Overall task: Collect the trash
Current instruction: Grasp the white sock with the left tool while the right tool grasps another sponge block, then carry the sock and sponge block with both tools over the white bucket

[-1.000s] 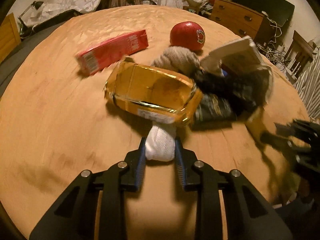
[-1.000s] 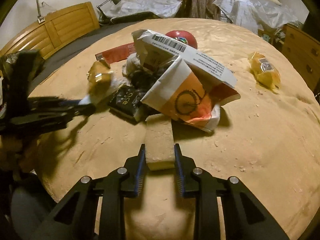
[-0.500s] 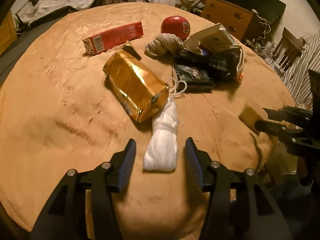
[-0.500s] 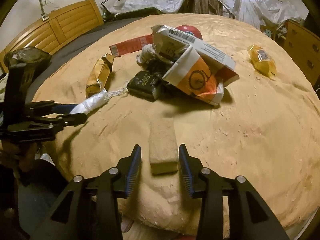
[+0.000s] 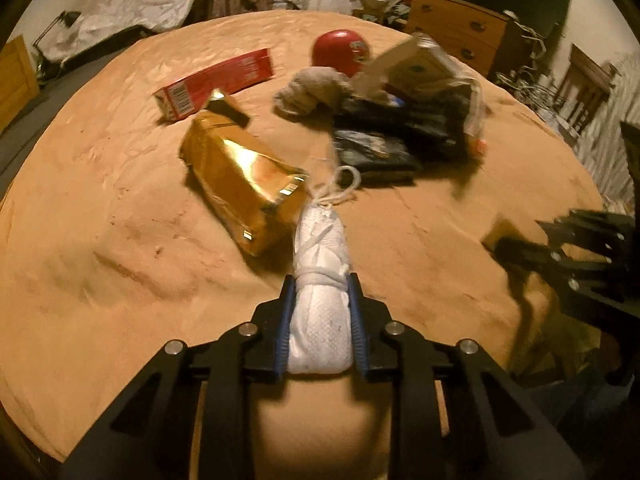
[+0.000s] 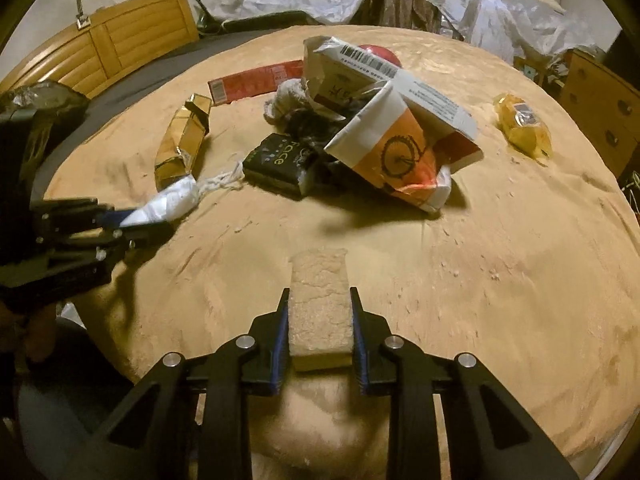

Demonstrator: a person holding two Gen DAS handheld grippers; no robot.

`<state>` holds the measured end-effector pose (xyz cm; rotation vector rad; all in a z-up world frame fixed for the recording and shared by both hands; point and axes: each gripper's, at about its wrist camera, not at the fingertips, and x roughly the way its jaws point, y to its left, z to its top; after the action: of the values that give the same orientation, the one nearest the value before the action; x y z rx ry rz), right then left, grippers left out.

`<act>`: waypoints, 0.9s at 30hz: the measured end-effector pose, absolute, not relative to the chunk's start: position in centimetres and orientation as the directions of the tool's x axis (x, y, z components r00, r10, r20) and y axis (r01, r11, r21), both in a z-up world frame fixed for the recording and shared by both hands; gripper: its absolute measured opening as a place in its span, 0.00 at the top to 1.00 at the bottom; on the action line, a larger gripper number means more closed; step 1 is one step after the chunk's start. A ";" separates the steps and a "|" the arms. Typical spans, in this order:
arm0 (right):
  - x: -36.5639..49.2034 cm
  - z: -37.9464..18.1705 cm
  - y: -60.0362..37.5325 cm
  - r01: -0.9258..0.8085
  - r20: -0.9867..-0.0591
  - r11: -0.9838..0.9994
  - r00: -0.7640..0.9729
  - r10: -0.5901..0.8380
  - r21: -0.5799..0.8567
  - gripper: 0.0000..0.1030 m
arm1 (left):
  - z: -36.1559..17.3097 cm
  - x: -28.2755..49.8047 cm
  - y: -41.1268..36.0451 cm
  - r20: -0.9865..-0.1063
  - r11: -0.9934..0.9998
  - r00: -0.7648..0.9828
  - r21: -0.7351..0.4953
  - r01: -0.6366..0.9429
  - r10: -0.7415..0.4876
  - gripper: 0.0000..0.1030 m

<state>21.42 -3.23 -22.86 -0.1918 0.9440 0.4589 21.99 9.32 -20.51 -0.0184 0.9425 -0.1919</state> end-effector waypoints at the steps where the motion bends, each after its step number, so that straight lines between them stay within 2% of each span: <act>1: 21.1 -22.6 -3.5 -0.453 -0.809 0.890 0.506 0.298 0.045 0.74 | -20.3 21.4 9.0 -0.797 0.980 0.574 -0.109 0.169 -0.187 0.77; 9: 17.6 -18.3 -5.4 -0.416 -0.722 0.907 0.606 0.334 0.071 0.74 | -16.7 17.5 6.8 -0.717 0.972 0.658 -0.138 0.190 -0.230 0.77; 20: 11.7 -9.3 -6.9 -0.353 -0.481 0.935 0.813 0.327 0.040 0.73 | -7.5 12.1 5.7 -0.472 1.000 0.881 -0.011 0.012 -0.016 0.77; 27: 8.5 -6.1 -6.4 -0.323 -0.363 0.946 0.884 0.295 -0.017 0.73 | -4.9 10.5 3.6 -0.375 0.997 0.923 0.029 -0.078 0.083 0.77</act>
<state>8.46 -6.39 -6.13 -0.0773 0.3654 0.3222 10.54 3.64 -4.89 0.0138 0.3858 0.0823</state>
